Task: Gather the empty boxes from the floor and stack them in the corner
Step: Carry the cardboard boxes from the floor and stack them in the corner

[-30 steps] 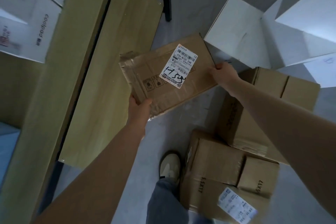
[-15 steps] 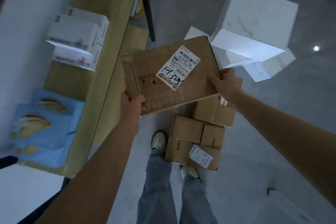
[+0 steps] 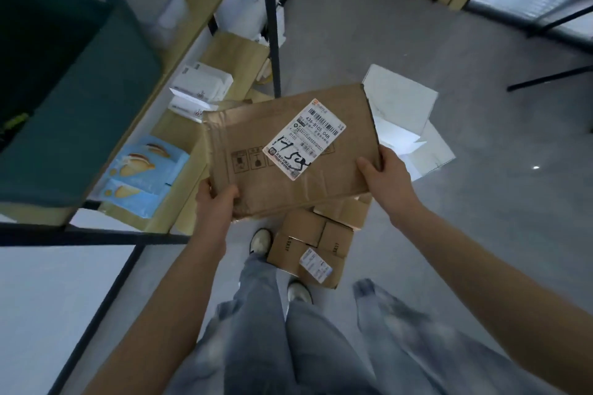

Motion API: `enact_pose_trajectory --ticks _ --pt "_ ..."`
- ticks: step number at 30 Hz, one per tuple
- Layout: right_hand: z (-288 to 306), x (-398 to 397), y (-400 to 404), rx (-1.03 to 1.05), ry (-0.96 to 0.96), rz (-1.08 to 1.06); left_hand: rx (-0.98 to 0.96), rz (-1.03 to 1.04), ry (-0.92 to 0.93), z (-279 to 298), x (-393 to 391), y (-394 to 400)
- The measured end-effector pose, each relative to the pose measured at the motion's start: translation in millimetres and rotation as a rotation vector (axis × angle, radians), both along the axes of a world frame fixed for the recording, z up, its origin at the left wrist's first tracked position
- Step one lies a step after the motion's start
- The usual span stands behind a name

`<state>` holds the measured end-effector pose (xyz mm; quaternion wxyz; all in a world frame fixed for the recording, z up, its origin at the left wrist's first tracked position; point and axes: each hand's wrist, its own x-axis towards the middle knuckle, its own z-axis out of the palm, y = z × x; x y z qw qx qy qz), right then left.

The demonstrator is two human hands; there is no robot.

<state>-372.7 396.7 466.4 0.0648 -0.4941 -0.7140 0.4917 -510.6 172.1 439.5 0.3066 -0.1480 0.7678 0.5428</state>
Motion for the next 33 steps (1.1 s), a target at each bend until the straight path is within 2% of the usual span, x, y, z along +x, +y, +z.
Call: enact_pose_trajectory --ticks 5,8,16,21,27,33 --pt "45.4 29.4 -37.4 0.081 -0.034 0.15 0.039 0.158 0.049 39.9 54.5 -53.7" --pt "61.1 37.1 -63.6 0.058 -0.029 0.248 0.04 0.257 0.088 51.3 88.3 -92.7" --pt "58.4 31.0 -158.4 -0.129 -0.075 0.504 -0.019 0.497 0.129 72.5 156.4 -208.0" --pt "53.5 23.4 -217.3 -0.125 -0.094 0.687 -0.087 0.644 0.177 76.7 193.8 -262.6" --pt "49.8 32.2 -315.4 -0.085 -0.138 0.871 -0.114 0.845 0.133 68.6 258.7 -350.6" --pt "51.6 65.9 -450.0 -0.128 -0.124 1.045 -0.13 1.075 0.12 71.3 348.8 -456.3"
